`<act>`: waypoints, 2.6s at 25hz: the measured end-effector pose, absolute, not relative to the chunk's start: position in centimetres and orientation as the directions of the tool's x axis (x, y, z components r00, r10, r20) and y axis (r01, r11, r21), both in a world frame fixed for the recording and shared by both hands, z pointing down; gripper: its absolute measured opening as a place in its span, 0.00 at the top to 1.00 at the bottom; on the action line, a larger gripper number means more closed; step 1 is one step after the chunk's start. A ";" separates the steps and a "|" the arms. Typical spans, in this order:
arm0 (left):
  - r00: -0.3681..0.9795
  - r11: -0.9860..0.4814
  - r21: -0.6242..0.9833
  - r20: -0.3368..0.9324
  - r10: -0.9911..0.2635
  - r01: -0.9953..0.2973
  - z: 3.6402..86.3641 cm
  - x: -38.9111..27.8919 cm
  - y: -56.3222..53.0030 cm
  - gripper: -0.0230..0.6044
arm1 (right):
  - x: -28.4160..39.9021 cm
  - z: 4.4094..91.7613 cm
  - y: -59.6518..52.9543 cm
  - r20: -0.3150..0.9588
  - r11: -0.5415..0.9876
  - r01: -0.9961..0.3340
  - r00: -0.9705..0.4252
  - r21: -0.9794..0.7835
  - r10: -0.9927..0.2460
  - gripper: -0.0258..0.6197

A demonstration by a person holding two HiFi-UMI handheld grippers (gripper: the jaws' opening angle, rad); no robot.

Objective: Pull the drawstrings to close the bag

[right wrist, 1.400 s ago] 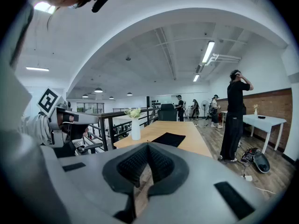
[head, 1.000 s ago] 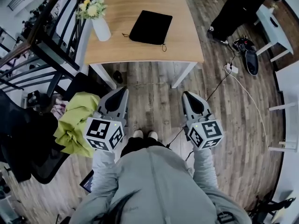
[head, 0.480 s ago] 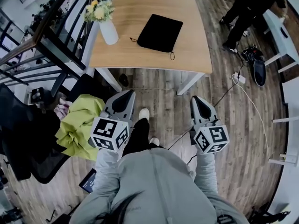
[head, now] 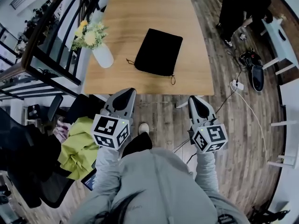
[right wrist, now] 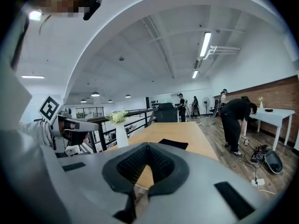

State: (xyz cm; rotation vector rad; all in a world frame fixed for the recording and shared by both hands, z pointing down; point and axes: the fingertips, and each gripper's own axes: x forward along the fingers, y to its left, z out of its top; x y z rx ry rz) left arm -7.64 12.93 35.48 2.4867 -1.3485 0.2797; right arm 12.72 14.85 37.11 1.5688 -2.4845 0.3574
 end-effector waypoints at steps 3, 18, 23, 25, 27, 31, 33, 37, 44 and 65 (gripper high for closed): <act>0.553 -0.528 0.169 0.307 -0.774 -0.833 35.5 -8.0 10.1 0.92 | 12.0 37.3 12.3 0.286 0.410 -0.906 -0.421 -0.100 -0.861 0.92; 0.588 -0.541 0.231 0.358 -0.725 -0.808 39.6 -9.9 2.5 0.92 | 10.5 40.0 6.6 0.368 0.347 -0.935 -0.349 -0.073 -0.862 0.92; 0.581 -0.528 0.243 0.379 -0.721 -0.814 40.7 -9.7 0.0 0.92 | 11.4 40.4 3.9 0.377 0.351 -0.934 -0.350 -0.069 -0.858 0.92; 0.571 -0.521 0.237 0.377 -0.729 -0.820 40.7 -9.5 -1.5 0.92 | 11.7 40.7 2.3 0.381 0.362 -0.930 -0.360 -0.070 -0.852 0.92; 0.560 -0.512 0.229 0.374 -0.739 -0.828 40.4 -9.3 -3.4 0.92 | 12.0 40.9 0.6 0.383 0.380 -0.922 -0.376 -0.068 -0.844 0.92; 0.545 -0.507 0.201 0.355 -0.760 -0.838 39.1 -8.6 -7.4 0.92 | 12.6 40.4 -3.5 0.367 0.417 -0.907 -0.406 -0.055 -0.837 0.92; 0.536 -0.503 0.188 0.343 -0.771 -0.844 38.3 -8.1 -9.5 0.92 | 13.2 40.0 -5.5 0.356 0.427 -0.903 -0.417 -0.054 -0.836 0.92; 0.522 -0.491 0.178 0.338 -0.783 -0.853 37.6 -7.1 -12.4 0.92 | 14.1 39.6 -8.7 0.346 0.440 -0.896 -0.433 -0.062 -0.832 0.92; 0.492 -0.461 0.173 0.360 -0.793 -0.870 38.4 -6.9 -14.4 0.92 | 14.3 39.7 -11.5 0.351 0.472 -0.879 -0.463 -0.064 -0.814 0.92; 0.546 -0.527 0.174 0.425 -0.722 -0.832 42.1 -8.5 -14.1 0.91 | 12.5 41.7 -9.9 0.416 0.391 -0.918 -0.384 -0.071 -0.825 0.92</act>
